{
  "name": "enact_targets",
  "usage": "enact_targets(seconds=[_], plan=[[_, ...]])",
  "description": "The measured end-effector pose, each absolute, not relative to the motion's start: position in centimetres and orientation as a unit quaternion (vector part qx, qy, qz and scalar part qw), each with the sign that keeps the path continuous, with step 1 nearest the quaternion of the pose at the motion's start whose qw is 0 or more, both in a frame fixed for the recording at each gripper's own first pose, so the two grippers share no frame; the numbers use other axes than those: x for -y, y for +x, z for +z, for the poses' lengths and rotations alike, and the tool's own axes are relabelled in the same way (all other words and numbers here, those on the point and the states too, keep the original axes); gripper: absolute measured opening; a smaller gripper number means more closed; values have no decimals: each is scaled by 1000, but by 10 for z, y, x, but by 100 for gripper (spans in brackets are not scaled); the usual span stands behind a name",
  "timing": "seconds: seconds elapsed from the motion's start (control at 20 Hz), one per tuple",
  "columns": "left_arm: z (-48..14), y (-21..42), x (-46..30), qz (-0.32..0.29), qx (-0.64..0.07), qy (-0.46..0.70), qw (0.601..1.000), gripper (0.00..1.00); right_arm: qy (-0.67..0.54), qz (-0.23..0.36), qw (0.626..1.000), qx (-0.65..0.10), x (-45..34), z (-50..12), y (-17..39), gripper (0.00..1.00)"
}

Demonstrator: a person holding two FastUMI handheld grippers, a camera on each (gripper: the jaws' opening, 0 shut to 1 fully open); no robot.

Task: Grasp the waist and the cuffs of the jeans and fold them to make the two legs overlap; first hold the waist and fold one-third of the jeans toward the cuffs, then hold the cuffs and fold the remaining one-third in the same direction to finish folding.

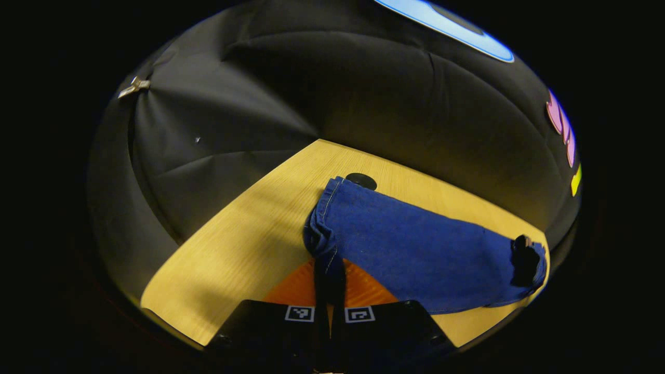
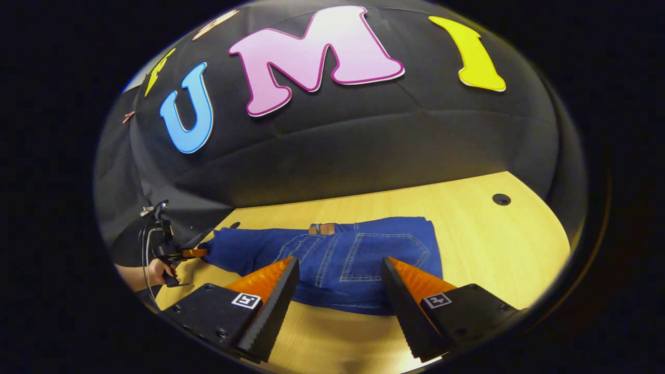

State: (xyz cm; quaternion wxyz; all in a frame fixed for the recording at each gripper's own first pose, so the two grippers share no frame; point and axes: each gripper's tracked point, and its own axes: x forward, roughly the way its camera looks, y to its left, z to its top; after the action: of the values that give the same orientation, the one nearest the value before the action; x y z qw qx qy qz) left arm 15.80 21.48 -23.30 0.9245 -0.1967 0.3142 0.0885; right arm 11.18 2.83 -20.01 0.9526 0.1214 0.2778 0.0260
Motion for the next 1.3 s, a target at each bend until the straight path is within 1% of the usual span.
enact_targets(seconds=[0.15,0.2,0.35,0.55,0.6,0.65,0.75,0.85,0.9,1.05,1.15,1.3], plan=[[-228,159,-212,136,-294,-246,913,6,112,3,957,-268,-2,-191,105,97],[-222,163,-214,143,-282,-249,915,6,110,-4,958,-266,7,-189,103,97],[-186,168,-208,130,-252,-233,930,6,106,-29,960,-259,36,-181,94,97],[-96,173,-168,90,-201,-230,948,6,111,-64,957,-261,73,-168,72,97],[-70,178,-155,79,-186,-227,953,10,110,-71,956,-261,82,-163,67,96],[-44,180,-141,64,-173,-217,959,6,108,-79,956,-259,90,-157,64,96],[-3,171,-110,48,-148,-171,973,6,104,-94,957,-253,109,-143,54,96],[31,154,-71,19,-134,-154,979,6,103,-108,957,-250,126,-130,44,96],[44,160,-41,1,-133,-154,979,6,104,-117,956,-247,134,-124,39,96],[57,162,49,-45,-137,-144,979,6,98,-152,953,-244,164,-113,21,96],[62,160,101,-79,-143,-147,975,6,106,-163,950,-242,174,-107,7,96],[49,161,174,-125,-171,-146,966,6,119,-182,946,-242,192,-106,-12,96]])
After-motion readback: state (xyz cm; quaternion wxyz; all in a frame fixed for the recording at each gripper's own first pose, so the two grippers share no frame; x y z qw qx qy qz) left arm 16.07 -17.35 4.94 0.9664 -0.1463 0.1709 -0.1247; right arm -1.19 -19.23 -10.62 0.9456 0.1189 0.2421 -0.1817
